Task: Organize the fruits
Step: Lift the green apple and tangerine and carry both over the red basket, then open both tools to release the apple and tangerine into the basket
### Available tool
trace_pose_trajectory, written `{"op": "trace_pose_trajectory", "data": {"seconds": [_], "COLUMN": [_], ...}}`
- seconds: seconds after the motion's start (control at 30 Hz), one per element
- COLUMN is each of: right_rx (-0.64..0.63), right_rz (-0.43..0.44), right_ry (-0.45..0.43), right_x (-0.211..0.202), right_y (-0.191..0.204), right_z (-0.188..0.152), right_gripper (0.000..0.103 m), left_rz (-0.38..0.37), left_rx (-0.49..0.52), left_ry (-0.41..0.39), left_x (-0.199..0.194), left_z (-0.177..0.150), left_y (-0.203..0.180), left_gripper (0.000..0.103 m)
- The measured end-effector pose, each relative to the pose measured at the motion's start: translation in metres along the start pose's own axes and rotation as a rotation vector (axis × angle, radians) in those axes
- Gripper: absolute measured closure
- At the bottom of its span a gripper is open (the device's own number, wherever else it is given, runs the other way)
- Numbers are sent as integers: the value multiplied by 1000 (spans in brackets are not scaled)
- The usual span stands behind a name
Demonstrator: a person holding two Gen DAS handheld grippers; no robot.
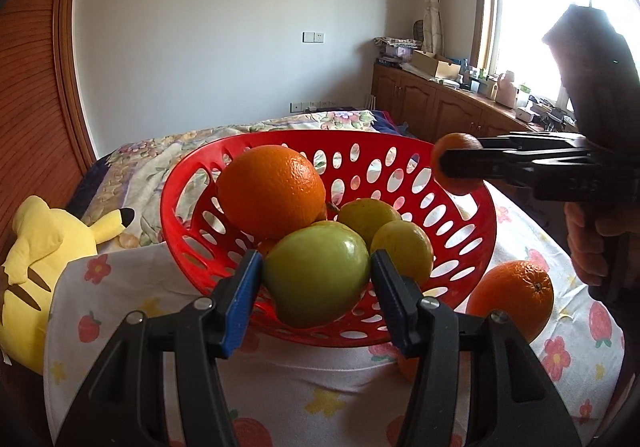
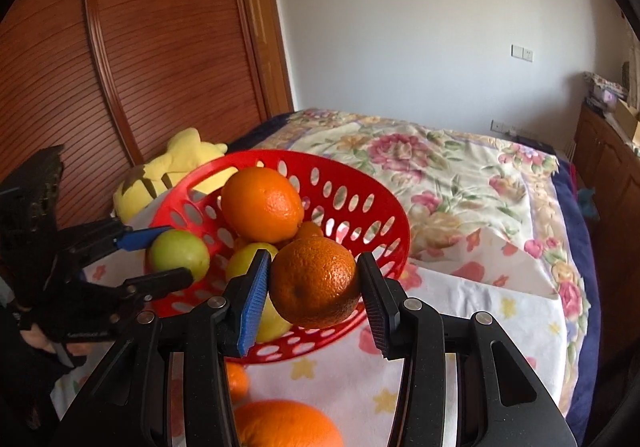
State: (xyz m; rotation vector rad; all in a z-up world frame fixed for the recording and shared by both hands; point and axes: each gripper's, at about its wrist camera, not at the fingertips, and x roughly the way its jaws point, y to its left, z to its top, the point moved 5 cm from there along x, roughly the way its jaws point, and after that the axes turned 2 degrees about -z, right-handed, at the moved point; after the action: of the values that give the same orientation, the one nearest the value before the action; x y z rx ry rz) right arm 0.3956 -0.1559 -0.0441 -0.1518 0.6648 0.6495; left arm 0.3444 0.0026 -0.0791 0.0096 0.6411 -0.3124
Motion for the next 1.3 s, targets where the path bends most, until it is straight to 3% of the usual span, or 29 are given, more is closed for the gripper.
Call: {"op": "trace_pose_trajectory", "data": {"seconds": [0.47,1.3], "right_rx": [-80,-76], "right_rz": [-41,-26], "right_ry": [68,70], "right_x": [36,34], "right_y": [4,7], "right_z": [6,4], "right_gripper": [58,54], "left_rz": [2,9], "left_rx": [7,-2], "left_ry": [-3,-20], "left_x": [0,-3], "left_z": [-1,3], "left_y": [-2,1], "left_gripper": [48,48]}}
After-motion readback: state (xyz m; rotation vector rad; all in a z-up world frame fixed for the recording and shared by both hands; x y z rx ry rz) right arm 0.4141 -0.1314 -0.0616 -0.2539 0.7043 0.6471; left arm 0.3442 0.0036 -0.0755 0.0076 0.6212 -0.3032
